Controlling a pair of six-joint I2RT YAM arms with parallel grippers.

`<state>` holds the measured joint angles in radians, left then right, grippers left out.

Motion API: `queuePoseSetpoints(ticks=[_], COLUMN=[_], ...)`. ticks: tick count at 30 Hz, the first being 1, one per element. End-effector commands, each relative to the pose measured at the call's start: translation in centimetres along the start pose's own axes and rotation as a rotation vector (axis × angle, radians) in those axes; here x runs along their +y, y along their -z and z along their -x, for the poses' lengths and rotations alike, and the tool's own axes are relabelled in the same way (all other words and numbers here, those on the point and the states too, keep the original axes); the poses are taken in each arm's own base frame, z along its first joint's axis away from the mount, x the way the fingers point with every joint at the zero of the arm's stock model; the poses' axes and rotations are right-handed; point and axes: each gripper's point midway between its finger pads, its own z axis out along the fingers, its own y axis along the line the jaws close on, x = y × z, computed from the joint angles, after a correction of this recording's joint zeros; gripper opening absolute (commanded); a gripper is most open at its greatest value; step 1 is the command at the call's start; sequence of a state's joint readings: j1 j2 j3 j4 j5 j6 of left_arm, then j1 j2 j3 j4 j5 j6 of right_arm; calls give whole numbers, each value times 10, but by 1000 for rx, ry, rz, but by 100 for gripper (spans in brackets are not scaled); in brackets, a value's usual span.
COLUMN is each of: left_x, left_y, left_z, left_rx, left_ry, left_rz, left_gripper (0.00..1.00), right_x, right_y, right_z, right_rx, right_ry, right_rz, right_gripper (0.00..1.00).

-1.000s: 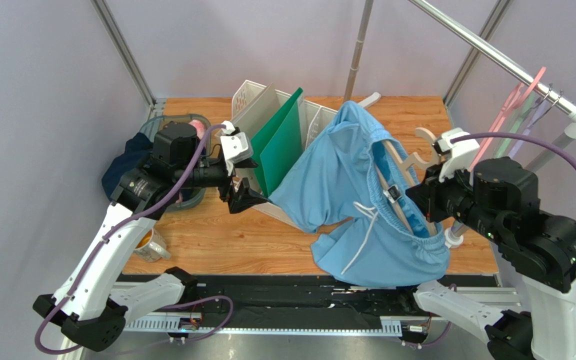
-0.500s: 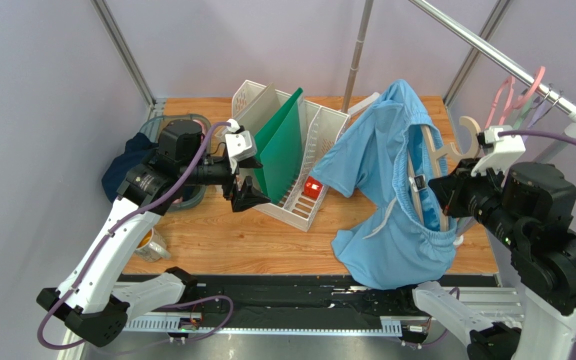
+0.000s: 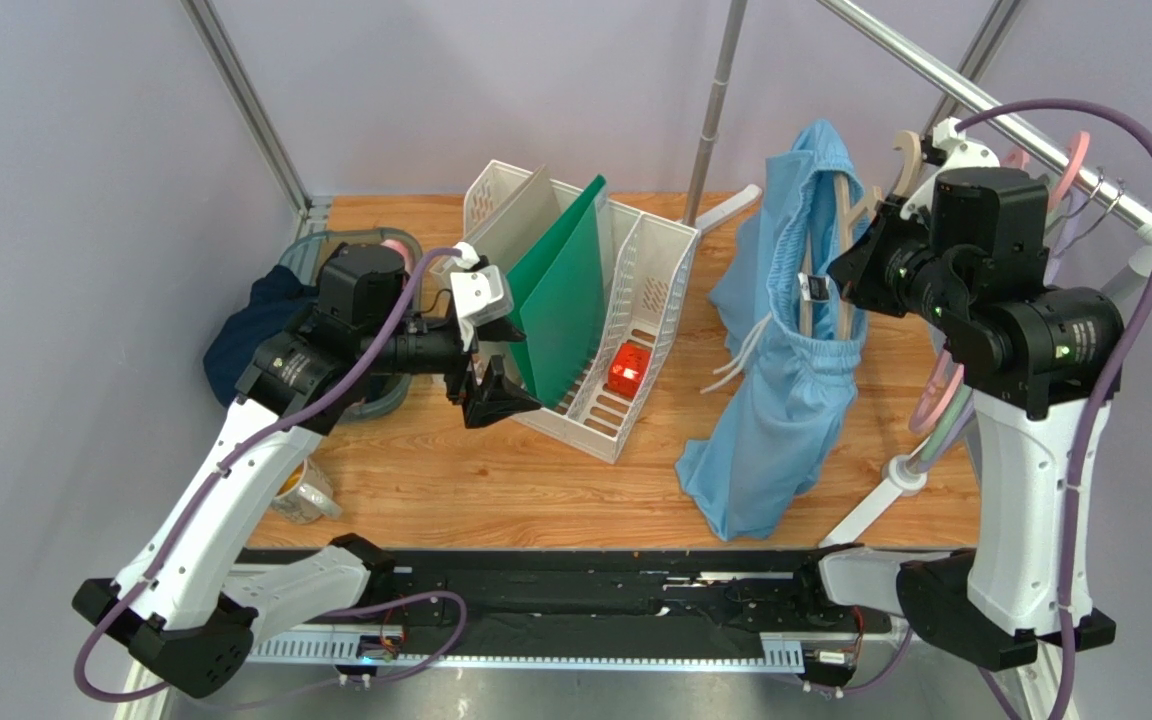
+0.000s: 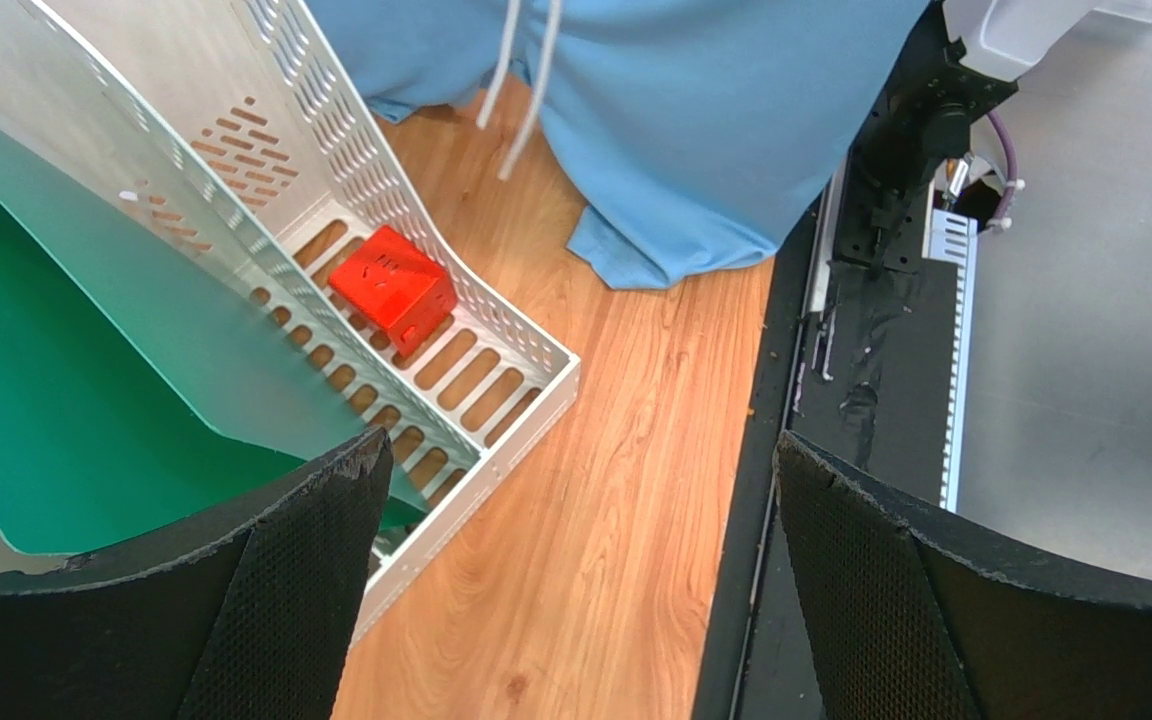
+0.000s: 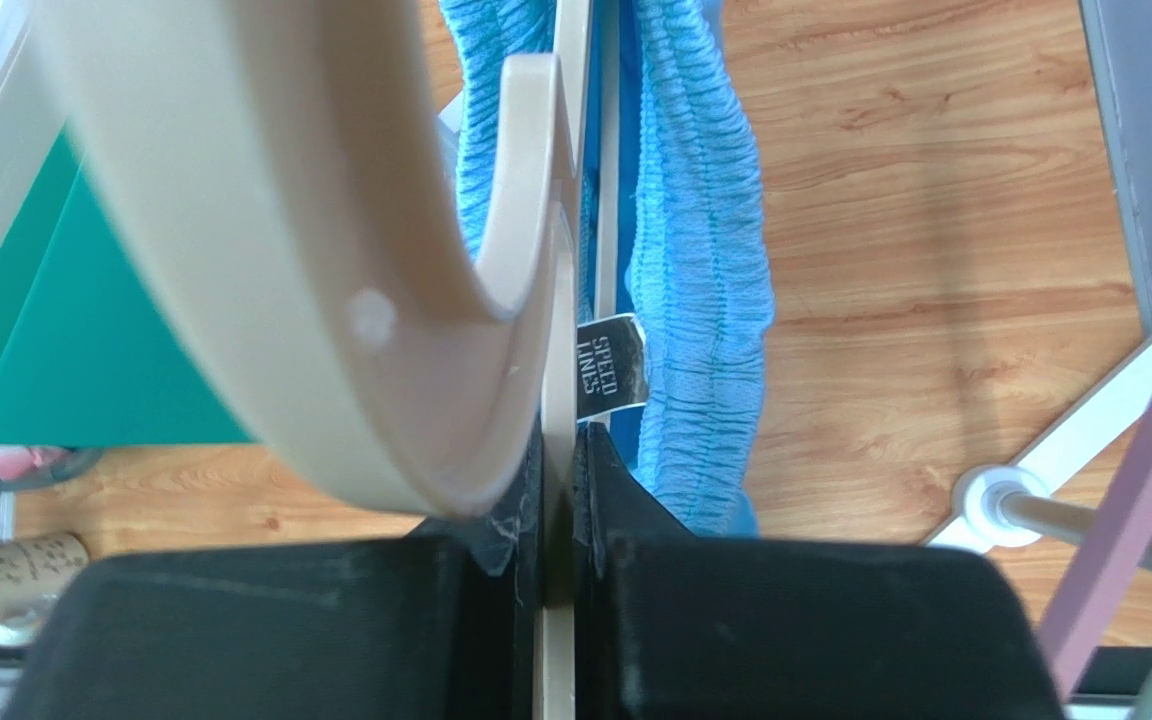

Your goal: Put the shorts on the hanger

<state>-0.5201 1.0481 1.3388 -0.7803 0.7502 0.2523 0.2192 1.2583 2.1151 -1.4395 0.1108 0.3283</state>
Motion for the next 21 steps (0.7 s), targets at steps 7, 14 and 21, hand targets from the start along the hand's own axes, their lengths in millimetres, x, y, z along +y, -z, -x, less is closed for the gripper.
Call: queuePoseSetpoints(ticks=[7,14,21], left_x=[-2,-2,-3], left_y=[-4,-10,-14], left_z=[-4,-9,-9], left_rx=[-26,-27,-40], left_ry=[-2,1,-13], left_rz=[-21,-45,-70], left_gripper=[99,99,100], right_x=[20,18,33], right_y=[-32,-41,-44], right_z=[86,114,143], right_rx=[-305,-440,-576], right_ry=[-215,-216,-189], right_rz=[-47,-157,-265], right_gripper=[0,0,0])
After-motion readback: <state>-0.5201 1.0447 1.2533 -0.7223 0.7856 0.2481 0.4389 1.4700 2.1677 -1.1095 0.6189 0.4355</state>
